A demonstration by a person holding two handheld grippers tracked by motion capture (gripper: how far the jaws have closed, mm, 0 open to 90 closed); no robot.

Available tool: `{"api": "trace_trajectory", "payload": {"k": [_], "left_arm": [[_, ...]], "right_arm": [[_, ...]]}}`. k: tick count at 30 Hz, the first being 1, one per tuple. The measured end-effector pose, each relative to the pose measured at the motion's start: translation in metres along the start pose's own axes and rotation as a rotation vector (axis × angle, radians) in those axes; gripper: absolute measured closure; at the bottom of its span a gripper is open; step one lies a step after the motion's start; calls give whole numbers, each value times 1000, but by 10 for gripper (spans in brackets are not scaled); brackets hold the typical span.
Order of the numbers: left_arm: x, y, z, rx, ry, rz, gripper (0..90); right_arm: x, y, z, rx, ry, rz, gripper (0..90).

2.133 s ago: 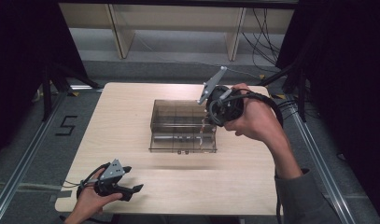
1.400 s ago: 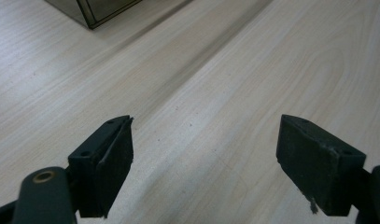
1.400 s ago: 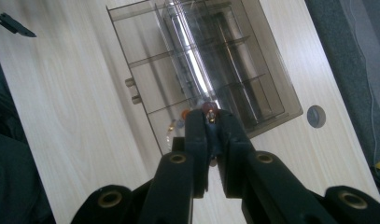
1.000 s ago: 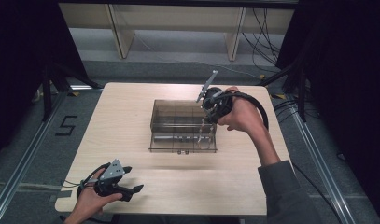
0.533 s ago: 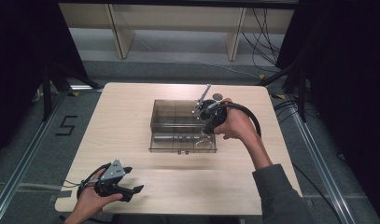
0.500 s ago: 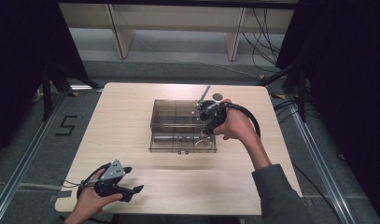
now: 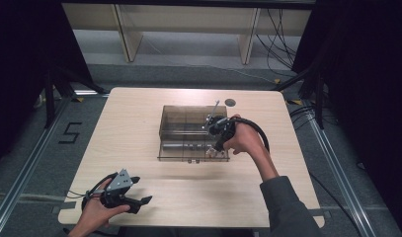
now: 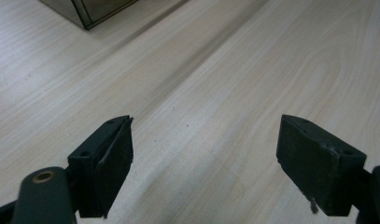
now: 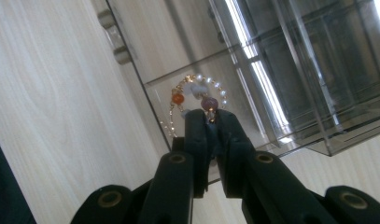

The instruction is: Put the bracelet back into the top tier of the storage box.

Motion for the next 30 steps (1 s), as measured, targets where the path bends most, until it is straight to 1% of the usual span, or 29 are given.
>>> {"api": "trace_trajectory", "payload": {"k": [1, 4, 5, 6, 7, 8, 9, 10, 11, 12, 13, 14, 15, 16, 18, 19, 20, 21, 22, 23, 24, 25, 26, 27, 28, 30], "left_arm": [[0, 0, 0, 3, 3, -8, 187], [-1, 1, 1, -3, 2, -9, 187], [0, 0, 0, -6, -2, -11, 187], [1, 0, 0, 0, -4, 11, 187], [1, 0, 0, -4, -2, 10, 187], [0, 0, 1, 0, 1, -9, 187], [-1, 1, 1, -2, 1, -8, 187], [0, 1, 0, 0, -3, -7, 187], [-1, -1, 0, -13, 2, -15, 187], [-1, -1, 1, -11, 2, -14, 187], [3, 1, -1, 10, -14, 31, 187], [2, 1, 0, 3, -9, 19, 187], [2, -1, 1, -21, -16, 12, 187], [-1, -1, 1, -15, 1, -17, 187], [1, 0, 1, -4, -9, -4, 187], [1, 0, 1, -3, -6, 10, 187], [1, 0, 0, 3, -6, 24, 187], [0, -1, 1, -16, -4, 8, 187], [-1, -1, 1, -13, 2, -14, 187], [-1, -1, 1, -15, 1, -13, 187], [-1, -1, 1, -15, -2, -11, 187], [-1, -1, 1, -16, -3, -13, 187], [-1, 0, 0, -15, 2, -14, 187], [1, 0, 0, -3, -8, 11, 187], [1, 0, 0, -4, -8, 12, 187], [1, -1, 0, -9, -9, 15, 187]], "right_arm": [[1, -1, -3, -6, 5, -3, 844], [2, -3, -7, -15, 7, -10, 843], [5, -5, -13, -23, 8, -23, 840], [5, -5, -14, -20, 10, -23, 839], [5, -6, -15, -24, 16, -19, 837], [6, -6, -17, -25, 12, -18, 828], [7, -6, -18, -24, 9, -17, 817], [10, -7, -19, -35, -6, -10, 805], [8, -6, -19, -25, 8, -38, 794], [11, -6, -20, -17, 4, -38, 780], [11, -7, -20, -26, -1, -52, 768], [11, -7, -20, -23, -3, -49, 761], [11, -7, -18, -11, 2, -35, 755], [10, -8, -16, -9, -5, -58, 739], [12, -9, -11, 7, -7, -65, 719], [12, -9, -10, 14, -17, -75, 709], [13, -9, -8, 23, -17, -67, 696], [13, -9, -6, 32, -24, -72, 688], [13, -10, -3, 39, -24, -82, 669], [13, -10, -2, 44, -23, -76, 663], [11, -11, -1, 48, -18, -105, 651], [12, -11, 0, 57, -21, -87, 640], [11, -12, 1, 56, -21, -104, 633], [12, -13, 3, 61, -20, -96, 622], [11, -14, 4, 72, -25, -106, 604], [10, -15, 6, 90, -22, -110, 564]]}}
Point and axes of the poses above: each handheld gripper's, and its own axes: z roughly backward along the jaws, y roughly out of its top, x roughly to its right, the point moved 10 cm from there along -z, roughly forward along the jaws, and after that the axes turned 8 degrees about -x, right-handed, at the moved point
